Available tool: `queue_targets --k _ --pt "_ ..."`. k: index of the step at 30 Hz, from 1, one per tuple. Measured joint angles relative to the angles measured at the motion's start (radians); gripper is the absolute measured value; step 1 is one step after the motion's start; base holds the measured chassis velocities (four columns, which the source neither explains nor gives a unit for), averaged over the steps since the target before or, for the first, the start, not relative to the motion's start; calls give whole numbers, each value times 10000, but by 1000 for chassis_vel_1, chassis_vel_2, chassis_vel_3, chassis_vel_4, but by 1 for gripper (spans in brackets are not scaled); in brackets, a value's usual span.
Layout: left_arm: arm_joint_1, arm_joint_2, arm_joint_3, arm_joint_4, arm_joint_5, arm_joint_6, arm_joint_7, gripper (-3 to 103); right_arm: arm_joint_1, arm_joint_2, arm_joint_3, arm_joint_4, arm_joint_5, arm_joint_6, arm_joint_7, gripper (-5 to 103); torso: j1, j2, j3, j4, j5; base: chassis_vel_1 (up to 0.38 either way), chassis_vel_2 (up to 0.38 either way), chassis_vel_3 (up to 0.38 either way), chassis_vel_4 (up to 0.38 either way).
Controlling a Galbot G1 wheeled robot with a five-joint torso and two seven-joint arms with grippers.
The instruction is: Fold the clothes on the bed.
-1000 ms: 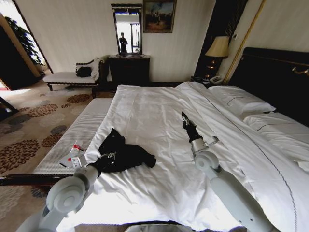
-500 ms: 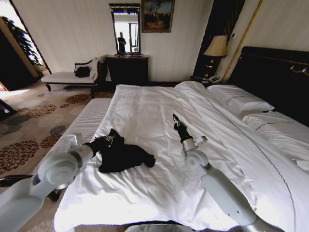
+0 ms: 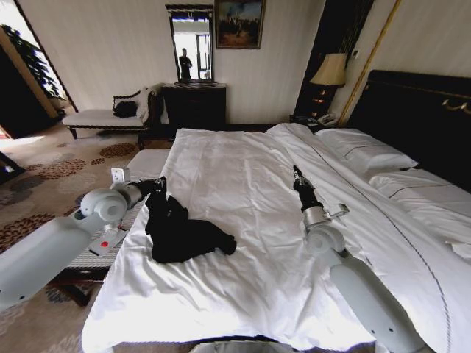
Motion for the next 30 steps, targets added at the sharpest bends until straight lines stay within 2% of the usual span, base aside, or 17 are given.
queue_targets --k 1,3,6,7,11,12,16,17,19,22,23,26,27,30 --pt "0 0 0 0 0 0 0 0 0 0 0 0 0 0 0 0 0 0 0 0 0 0 0 0 0" --pt "-858 111 501 591 -62 -114 174 0 69 -13 -60 -29 -8 2 38 0 -1 1 -2 0 8 0 0 0 0" --pt "-2662 44 2606 1719 61 -375 616 0 154 66 -137 -63 -35 6 113 0 -2 2 -1 2 6 0 0 0 0" --pt "-2662 44 2606 1719 61 -375 616 0 154 66 -137 -63 -35 6 113 0 -2 2 -1 2 6 0 0 0 0" --pt "-4888 -889 5147 2601 565 -458 883 0 151 73 -74 -135 -97 19 120 0 1 1 0 -5 3 0 0 0 0" --pt "-4888 -889 5147 2601 565 -458 883 0 151 73 -74 -135 -97 19 120 0 1 1 0 -5 3 0 0 0 0" --pt "-6982 -2167 7396 3088 662 -465 1153 0 146 77 147 -277 -98 28 111 0 -1 1 1 -13 7 0 0 0 0" --pt "-6982 -2167 7396 3088 662 -465 1153 0 146 77 147 -277 -98 28 111 0 -1 1 1 -13 7 0 0 0 0" --pt "-8019 -2916 8259 3204 495 -471 1503 0 147 149 227 -320 -100 29 102 0 0 1 1 -10 8 0 0 0 0" --pt "-9200 -3652 9057 2936 -39 -404 1938 0 116 267 318 -364 -127 31 81 0 1 1 0 -6 13 0 0 0 0" --pt "-9200 -3652 9057 2936 -39 -404 1938 0 116 267 318 -364 -127 31 81 0 1 1 0 -6 13 0 0 0 0" --pt "-10161 -4012 9490 1930 -995 -233 2584 0 45 360 426 -417 -191 51 38 0 -1 1 -1 -6 11 0 0 0 0" --pt "-10161 -4012 9490 1930 -995 -233 2584 0 45 360 426 -417 -191 51 38 0 -1 1 -1 -6 11 0 0 0 0" --pt "-10810 -3865 9457 428 -2103 -7 3062 0 4 367 507 -436 -215 98 5 0 -3 2 -3 -7 9 0 0 0 0"
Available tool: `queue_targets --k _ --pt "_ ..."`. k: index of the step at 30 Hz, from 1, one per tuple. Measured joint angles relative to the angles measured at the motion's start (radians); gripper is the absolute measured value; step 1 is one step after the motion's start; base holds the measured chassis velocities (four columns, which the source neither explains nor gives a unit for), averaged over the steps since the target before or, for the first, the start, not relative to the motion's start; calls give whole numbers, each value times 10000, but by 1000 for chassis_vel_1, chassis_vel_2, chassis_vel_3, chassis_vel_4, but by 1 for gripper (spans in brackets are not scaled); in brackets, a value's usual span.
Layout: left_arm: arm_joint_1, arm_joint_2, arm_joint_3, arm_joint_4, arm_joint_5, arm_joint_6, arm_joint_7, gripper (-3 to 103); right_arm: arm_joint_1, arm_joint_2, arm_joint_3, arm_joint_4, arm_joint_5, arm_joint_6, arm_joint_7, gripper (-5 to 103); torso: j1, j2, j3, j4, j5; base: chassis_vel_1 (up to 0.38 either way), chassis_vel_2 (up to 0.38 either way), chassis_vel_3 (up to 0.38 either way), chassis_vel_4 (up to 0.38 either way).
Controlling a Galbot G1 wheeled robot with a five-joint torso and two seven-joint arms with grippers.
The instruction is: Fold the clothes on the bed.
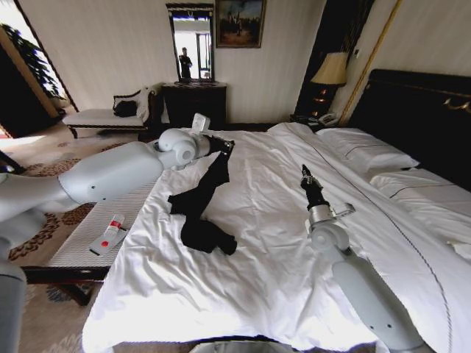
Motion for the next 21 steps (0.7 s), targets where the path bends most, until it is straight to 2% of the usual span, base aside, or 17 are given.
queue_targets --k 2,3,6,7,8,9,12,13,15,17,18,20,21 --pt "-192 504 -151 -968 -501 189 175 0 -16 -9 40 -5 -2 11 -10 0 -1 1 0 -1 0 0 0 0 0" --pt "-192 504 -151 -968 -501 189 175 0 -16 -9 40 -5 -2 11 -10 0 -1 1 0 -1 0 0 0 0 0" --pt "-226 1523 -278 -2126 -861 382 323 0 -18 -17 49 -23 -6 17 -21 0 -2 1 -1 4 -2 0 0 0 0" --pt "-99 2117 -316 -2631 -889 437 358 0 -6 -15 33 -46 -9 20 -25 0 -2 1 -1 7 -3 0 0 0 0" --pt "-99 2117 -316 -2631 -889 437 358 0 -6 -15 33 -46 -9 20 -25 0 -2 1 -1 7 -3 0 0 0 0" --pt "250 2770 -396 -3129 -778 504 359 0 38 -4 -37 -94 -25 24 -31 0 -2 2 -1 9 -9 0 0 0 0" --pt "2346 4393 -1486 -4146 -88 533 323 0 185 52 -314 -202 -91 32 -42 0 -2 1 0 6 -14 0 0 0 0" --pt "2346 4393 -1486 -4146 -88 533 323 0 185 52 -314 -202 -91 32 -42 0 -2 1 0 6 -14 0 0 0 0" --pt "4601 5354 -3081 -4752 553 506 329 0 277 100 -532 -264 -135 34 -44 0 0 2 0 3 -11 0 0 0 0" --pt "6175 6030 -3637 -5108 1004 357 327 0 309 140 -632 -308 -184 34 -52 0 0 1 1 9 -12 0 0 0 0" --pt "6175 6030 -3637 -5108 1004 357 327 0 309 140 -632 -308 -184 34 -52 0 0 1 1 9 -12 0 0 0 0" --pt "7678 6325 -3981 -5138 1681 69 300 0 26 152 -363 -174 -264 32 -53 0 -2 2 -1 18 -6 0 0 0 0" --pt "8079 6218 -3986 -5018 1823 13 184 0 -189 149 -118 -59 -307 15 -24 0 -3 2 0 9 -9 0 0 0 0"
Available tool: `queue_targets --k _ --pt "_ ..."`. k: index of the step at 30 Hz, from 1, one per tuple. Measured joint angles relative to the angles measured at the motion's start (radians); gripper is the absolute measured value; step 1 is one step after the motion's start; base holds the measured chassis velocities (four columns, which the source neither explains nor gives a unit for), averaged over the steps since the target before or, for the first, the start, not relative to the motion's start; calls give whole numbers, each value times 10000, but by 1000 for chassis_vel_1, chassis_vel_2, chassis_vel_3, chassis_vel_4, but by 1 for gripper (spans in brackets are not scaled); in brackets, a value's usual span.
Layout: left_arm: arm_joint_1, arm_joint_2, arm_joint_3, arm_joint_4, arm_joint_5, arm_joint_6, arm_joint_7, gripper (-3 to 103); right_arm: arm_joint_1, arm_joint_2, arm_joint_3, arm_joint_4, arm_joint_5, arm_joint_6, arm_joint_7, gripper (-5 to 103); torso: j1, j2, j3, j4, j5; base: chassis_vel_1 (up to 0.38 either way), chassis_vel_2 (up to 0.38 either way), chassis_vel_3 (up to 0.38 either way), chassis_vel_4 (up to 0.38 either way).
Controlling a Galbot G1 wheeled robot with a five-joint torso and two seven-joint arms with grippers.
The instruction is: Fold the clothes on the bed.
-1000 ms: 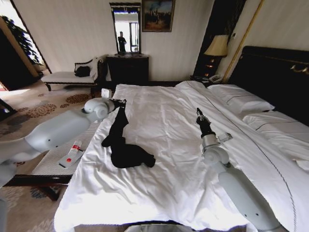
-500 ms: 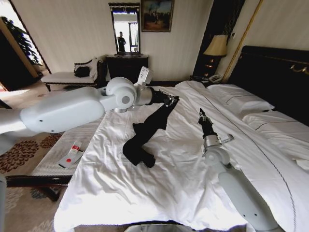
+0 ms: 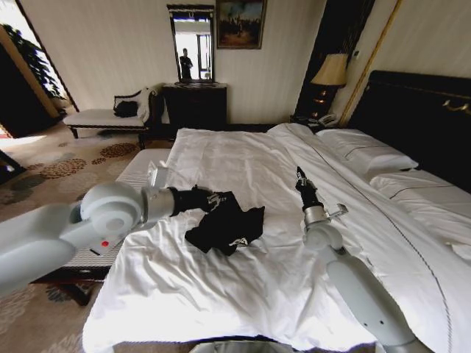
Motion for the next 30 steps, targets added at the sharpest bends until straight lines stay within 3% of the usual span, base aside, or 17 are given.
queue_targets --k 1,2,3,7,13,17,19,20,23,24,26,29,30 --pt "417 -141 -31 96 86 -88 -273 0 -134 -12 157 84 -48 -27 48 0 1 0 -1 -23 -6 0 0 0 0" --pt "658 -197 -35 136 111 -143 -529 0 -165 -34 174 103 -75 -55 78 0 0 0 0 -25 -5 0 0 0 0" --pt "658 -197 -35 136 111 -143 -529 0 -165 -34 174 103 -75 -55 78 0 0 0 0 -25 -5 0 0 0 0" --pt "1140 -344 387 195 49 -53 -1848 0 -58 -302 -291 90 -143 -147 187 0 5 -1 1 -4 8 0 0 0 0" --pt "1229 -499 1647 -14 475 27 -2582 0 169 -698 -1098 -73 -184 -143 202 0 5 -2 2 -4 0 0 0 0 0" --pt "1563 -662 1765 -460 689 26 -2754 0 306 -1196 -1943 -64 12 -161 505 0 4 -2 1 -8 6 0 0 0 0" --pt "1800 -700 1753 -784 781 51 -2899 0 513 -1603 -2585 208 519 -518 1345 0 5 -1 2 -10 6 0 0 0 0" --pt "1800 -700 1753 -784 781 51 -2899 0 513 -1603 -2585 208 519 -518 1345 0 5 -1 2 -10 6 0 0 0 0" --pt "2042 -792 1753 -1037 973 203 -3274 0 1325 -2158 -3877 866 1519 -1469 3395 0 4 -2 1 -8 3 0 0 0 0" --pt "2092 -836 1699 -1047 981 199 -3387 0 1661 -2240 -4262 996 1737 -1694 3762 0 4 -2 1 -5 4 0 0 0 0" --pt "2162 -884 1605 -1027 980 135 -3515 0 1996 -2285 -4593 1040 1830 -1792 3930 0 3 -2 1 -3 2 0 0 0 0" --pt "2843 -1022 1214 -514 1152 -685 -4182 0 2828 -2149 -5255 877 1858 -1818 3990 0 4 -2 1 -4 3 0 0 0 0" --pt "2843 -1022 1214 -514 1152 -685 -4182 0 2828 -2149 -5255 877 1858 -1818 3990 0 4 -2 1 -4 3 0 0 0 0"
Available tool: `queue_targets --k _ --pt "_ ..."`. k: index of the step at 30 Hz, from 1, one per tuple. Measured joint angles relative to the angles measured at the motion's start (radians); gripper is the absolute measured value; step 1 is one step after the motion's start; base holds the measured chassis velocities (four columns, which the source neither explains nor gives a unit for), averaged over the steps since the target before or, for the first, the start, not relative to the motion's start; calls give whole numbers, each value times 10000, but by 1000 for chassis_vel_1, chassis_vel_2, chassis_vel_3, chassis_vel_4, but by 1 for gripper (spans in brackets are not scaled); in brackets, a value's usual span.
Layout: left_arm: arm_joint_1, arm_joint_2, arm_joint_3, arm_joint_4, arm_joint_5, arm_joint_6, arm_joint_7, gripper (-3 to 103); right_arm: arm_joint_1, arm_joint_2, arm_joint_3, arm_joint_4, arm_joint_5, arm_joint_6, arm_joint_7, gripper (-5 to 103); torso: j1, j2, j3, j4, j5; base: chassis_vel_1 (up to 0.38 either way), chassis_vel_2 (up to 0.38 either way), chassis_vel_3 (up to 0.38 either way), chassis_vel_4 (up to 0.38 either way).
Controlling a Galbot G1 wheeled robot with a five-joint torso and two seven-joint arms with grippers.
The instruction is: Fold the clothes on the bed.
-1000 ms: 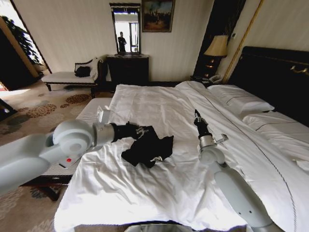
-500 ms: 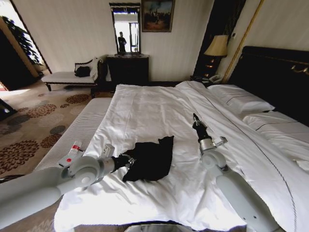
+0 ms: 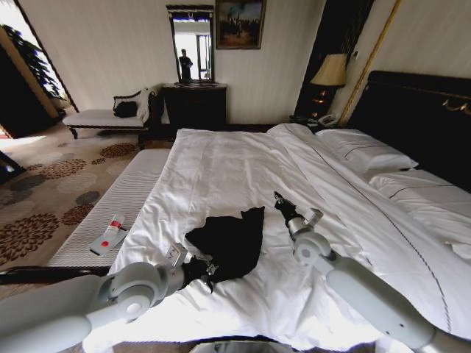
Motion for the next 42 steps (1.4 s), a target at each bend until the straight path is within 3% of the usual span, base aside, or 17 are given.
queue_targets --k 2,5,8,9,11,13,16,20,22,30,34,42 --pt "604 -175 -351 656 137 -570 -471 0 334 191 -204 -247 21 73 -51 0 1 -1 1 0 1 0 0 0 0" --pt "1107 -493 -696 1442 697 -1031 -527 0 530 374 -272 -504 -44 197 -197 0 1 -1 1 0 2 0 0 0 0" --pt "2252 -1773 -1773 2964 2602 -1634 211 0 616 644 -242 -847 -318 376 -444 0 1 -1 1 -2 3 0 0 0 0" --pt "2252 -1773 -1773 2964 2602 -1634 211 0 616 644 -242 -847 -318 376 -444 0 1 -1 1 -2 3 0 0 0 0" --pt "2947 -2839 -2643 3245 2970 -1644 301 0 530 747 -175 -962 -655 468 -570 0 1 -1 2 -4 -7 0 0 0 0" --pt "3812 -4097 -3796 2891 2946 -1294 180 0 319 789 -119 -1011 -1010 534 -656 0 3 -1 1 -10 1 0 0 0 0" --pt "4698 -4686 -4538 2513 3498 -1067 194 0 105 786 -46 -1011 -1136 541 -656 0 2 0 0 -10 4 0 0 0 0" --pt "5851 -5069 -5281 2504 4515 -1082 411 0 -108 771 68 -1016 -1166 539 -649 0 -1 0 0 1 8 0 0 0 0" --pt "6521 -5498 -5721 2930 5101 -1433 720 0 -129 803 103 -1122 -1227 544 -672 0 -2 0 -1 3 0 0 0 0 0" --pt "8019 -6902 -6500 3574 5735 -2384 1667 0 18 965 26 -1244 -1236 540 -682 0 0 -1 0 -8 3 0 0 0 0" --pt "9411 -7154 -6908 3773 6293 -2934 1985 0 160 910 -480 -1052 -969 -243 302 0 -1 0 -1 1 1 0 0 0 0" --pt "10837 -7236 -8655 3021 6713 -2911 1984 0 571 910 -1500 -506 360 -1539 1947 0 -1 0 0 -3 3 0 0 0 0"
